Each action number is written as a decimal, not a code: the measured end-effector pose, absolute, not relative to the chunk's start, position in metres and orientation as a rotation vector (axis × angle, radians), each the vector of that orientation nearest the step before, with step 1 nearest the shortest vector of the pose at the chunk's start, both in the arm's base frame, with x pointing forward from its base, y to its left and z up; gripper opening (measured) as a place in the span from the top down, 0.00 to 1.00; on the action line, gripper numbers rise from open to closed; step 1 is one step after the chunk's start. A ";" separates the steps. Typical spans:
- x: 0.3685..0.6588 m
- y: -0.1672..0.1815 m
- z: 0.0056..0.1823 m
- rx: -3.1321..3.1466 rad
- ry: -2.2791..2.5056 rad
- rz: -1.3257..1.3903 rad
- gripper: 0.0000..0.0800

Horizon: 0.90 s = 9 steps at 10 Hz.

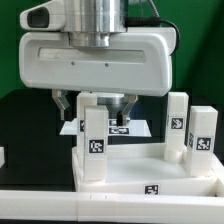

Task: Assemble desk

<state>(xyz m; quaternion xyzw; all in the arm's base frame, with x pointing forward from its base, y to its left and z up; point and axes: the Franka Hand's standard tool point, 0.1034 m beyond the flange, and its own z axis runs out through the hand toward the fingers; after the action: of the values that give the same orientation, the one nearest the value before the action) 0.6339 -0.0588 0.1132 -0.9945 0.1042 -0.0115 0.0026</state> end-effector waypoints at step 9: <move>0.633 -0.061 0.112 -3.150 -0.131 -0.027 0.64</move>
Offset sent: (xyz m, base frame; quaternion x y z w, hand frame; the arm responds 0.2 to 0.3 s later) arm -0.0001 0.0029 0.0013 0.0040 -0.0018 -0.1987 0.9801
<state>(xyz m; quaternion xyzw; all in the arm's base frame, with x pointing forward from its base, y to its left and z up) 0.6330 -0.0606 0.1123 -0.9991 -0.0414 -0.0087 -0.0058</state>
